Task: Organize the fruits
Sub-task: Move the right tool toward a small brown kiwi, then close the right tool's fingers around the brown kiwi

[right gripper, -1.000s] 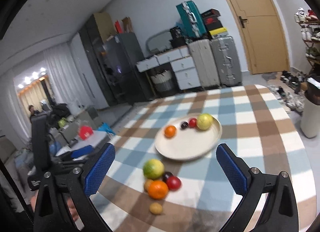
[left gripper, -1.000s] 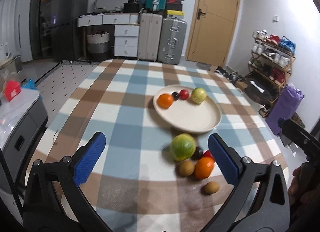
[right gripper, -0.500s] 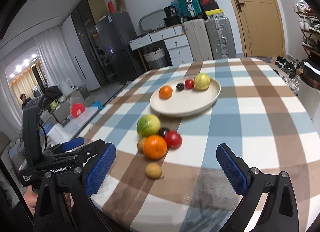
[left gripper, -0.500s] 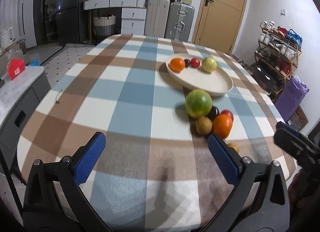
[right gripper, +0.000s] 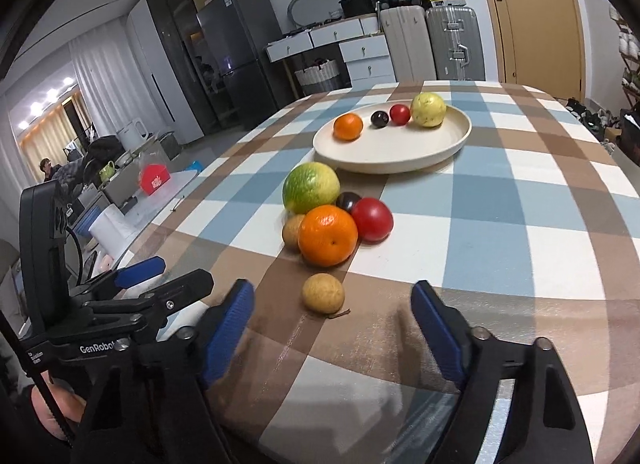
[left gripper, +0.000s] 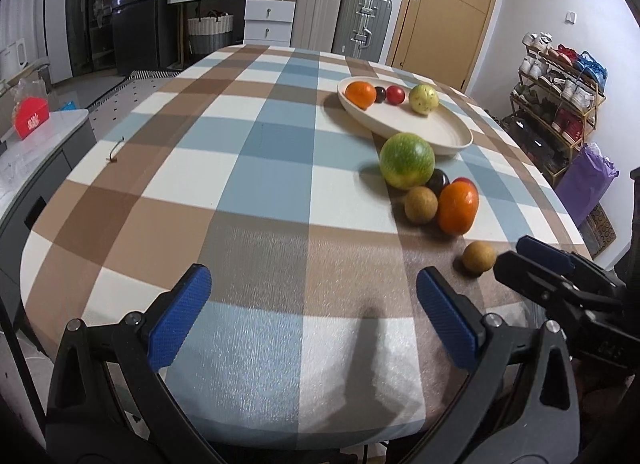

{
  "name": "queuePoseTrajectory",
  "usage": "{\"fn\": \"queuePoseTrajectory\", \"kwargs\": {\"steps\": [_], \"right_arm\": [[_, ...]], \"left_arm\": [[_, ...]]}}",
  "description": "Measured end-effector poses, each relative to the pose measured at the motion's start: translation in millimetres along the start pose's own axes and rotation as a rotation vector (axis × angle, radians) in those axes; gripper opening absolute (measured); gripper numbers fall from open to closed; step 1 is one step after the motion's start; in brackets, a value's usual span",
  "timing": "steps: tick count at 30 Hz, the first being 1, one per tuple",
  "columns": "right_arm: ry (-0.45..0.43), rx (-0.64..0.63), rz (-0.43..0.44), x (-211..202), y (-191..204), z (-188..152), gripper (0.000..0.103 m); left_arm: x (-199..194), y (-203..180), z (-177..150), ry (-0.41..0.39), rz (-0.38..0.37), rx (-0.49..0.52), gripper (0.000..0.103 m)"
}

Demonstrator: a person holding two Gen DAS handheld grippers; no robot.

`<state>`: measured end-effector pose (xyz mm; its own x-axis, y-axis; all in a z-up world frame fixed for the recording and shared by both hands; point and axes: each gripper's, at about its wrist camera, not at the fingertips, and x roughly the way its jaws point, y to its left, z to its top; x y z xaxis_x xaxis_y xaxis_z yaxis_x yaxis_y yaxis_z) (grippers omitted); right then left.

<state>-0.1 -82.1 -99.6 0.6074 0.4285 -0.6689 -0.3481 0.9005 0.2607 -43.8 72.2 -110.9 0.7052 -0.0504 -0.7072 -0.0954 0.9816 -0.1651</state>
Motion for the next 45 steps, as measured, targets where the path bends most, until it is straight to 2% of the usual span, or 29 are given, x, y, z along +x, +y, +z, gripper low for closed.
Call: {"fn": "queuePoseTrajectory", "kwargs": {"steps": [10,12,14,32,41,45], "right_arm": [[0.041,-0.048,0.002,17.1,12.4,0.2,0.052],[0.055,-0.063,-0.006,21.6,14.3,-0.1,0.035],[0.07,-0.068,-0.005,24.8,14.9,-0.8,0.026],[0.012,-0.028,0.088,10.2,3.4,-6.8,0.026],[-0.039,-0.034,0.16,-3.8,0.1,-3.6,0.026],[-0.048,-0.038,0.142,-7.4,-1.7,-3.2,0.026]], "left_arm": [[3.8,5.2,-3.0,0.009,-0.016,0.004,0.102],[3.5,6.1,-3.1,0.01,-0.021,0.001,0.102],[4.6,5.4,-2.7,0.013,-0.022,0.004,0.102],[2.6,-1.8,-2.3,0.027,-0.014,0.02,0.102],[11.2,-13.1,9.4,0.052,-0.041,0.035,0.102],[18.7,-19.2,19.1,0.055,-0.036,0.048,0.102]]}}
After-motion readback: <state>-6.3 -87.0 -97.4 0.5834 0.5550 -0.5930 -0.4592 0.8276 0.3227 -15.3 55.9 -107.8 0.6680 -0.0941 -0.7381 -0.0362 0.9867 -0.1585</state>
